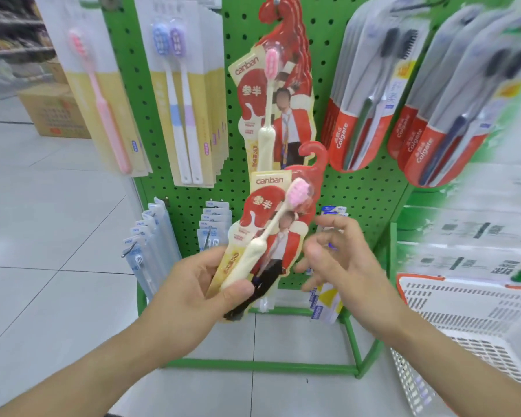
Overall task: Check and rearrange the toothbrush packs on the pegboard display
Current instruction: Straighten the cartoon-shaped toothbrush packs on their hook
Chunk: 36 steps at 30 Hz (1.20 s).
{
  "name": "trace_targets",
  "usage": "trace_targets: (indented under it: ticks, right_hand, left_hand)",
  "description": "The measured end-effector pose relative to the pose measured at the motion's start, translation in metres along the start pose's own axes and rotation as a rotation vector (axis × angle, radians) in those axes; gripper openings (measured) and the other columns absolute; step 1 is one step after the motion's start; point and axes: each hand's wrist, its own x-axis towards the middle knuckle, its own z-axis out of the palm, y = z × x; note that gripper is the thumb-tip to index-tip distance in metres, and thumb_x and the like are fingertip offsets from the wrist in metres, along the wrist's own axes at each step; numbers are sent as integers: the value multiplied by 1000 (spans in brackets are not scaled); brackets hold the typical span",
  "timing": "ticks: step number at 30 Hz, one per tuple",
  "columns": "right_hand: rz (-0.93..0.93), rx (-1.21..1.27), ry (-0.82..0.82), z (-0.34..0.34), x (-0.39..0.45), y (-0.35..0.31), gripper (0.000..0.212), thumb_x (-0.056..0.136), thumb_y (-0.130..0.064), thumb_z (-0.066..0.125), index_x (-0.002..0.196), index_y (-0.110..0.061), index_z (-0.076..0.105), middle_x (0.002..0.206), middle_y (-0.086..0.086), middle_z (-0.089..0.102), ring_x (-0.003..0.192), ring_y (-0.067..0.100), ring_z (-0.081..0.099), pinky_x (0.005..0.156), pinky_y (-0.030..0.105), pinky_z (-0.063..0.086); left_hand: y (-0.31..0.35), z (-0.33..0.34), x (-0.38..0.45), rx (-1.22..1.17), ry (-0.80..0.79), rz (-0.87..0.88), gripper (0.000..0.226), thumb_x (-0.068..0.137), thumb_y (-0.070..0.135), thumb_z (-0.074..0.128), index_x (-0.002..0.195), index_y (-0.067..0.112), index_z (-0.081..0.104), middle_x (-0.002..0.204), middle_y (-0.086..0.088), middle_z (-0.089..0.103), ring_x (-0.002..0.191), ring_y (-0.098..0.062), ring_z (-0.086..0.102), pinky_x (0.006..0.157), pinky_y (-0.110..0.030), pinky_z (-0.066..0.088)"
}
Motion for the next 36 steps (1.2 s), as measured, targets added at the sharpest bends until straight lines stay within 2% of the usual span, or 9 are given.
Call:
trace_targets:
  ticks: [2,4,7,9,13,17,24,28,36]
  right_hand:
    - [3,-83,-189,13,-9,7,61,76,-50,75,128,-35,46,114,3,64,92,18,69,77,38,59]
    - [-39,-162,-246,29,-13,11,42,85,-35,74,120,-40,51,112,1,69,87,19,72,78,45,59]
    - [-96,-109,-175,44,-12,8,36,94,-10,66,113,-39,57,102,0,73,71,26,74,71,51,59]
    - [-124,-50,-72,47,-7,0,38,95,-3,64,110,-39,60,98,1,73,63,27,71,67,45,59]
    - [-243,-100,71,40,5,-14,26,97,-7,64,109,-29,59,82,5,70,62,25,70,69,47,58]
    - [-311,-135,139,41,9,-23,26,97,-10,64,117,-26,58,78,2,70,63,21,70,66,35,56]
    - [-343,-95,164,45,16,-31,35,96,-10,65,126,-28,58,79,4,71,56,25,64,56,37,55]
    - [-325,-63,185,47,18,-26,42,94,-11,66,121,-42,53,82,1,72,53,27,62,52,30,51]
    - [-320,-65,196,47,17,-21,38,88,-32,64,125,-26,56,84,2,74,51,21,61,54,29,49]
  left_hand:
    - [6,-1,1,-97,2,27,26,82,32,76,106,22,75,90,-4,76,66,-14,62,54,-21,49]
    - [12,2,4,-122,-26,83,34,79,42,79,106,21,75,79,-1,71,57,-12,53,53,-21,43]
    - [19,13,13,-183,48,161,25,85,13,71,109,7,69,85,-1,76,66,-8,66,58,-17,50]
    - [21,19,17,-114,164,216,30,80,17,70,109,10,68,91,0,77,73,-8,69,62,-20,54]
    - [20,20,24,-61,274,252,35,79,24,73,112,18,65,94,0,75,81,-12,70,64,-26,56]
    - [22,20,26,-25,290,318,35,78,23,72,112,19,63,93,0,74,79,-13,70,65,-25,57]
    - [25,20,32,-81,345,348,34,79,23,73,111,16,63,94,-4,74,81,-17,71,63,-25,56]
    - [21,20,33,-127,349,312,36,77,24,73,108,11,62,92,-6,74,77,-19,70,56,-25,53]
    - [19,21,32,-94,346,334,33,80,23,74,109,16,62,94,-4,74,83,-19,72,63,-24,54]
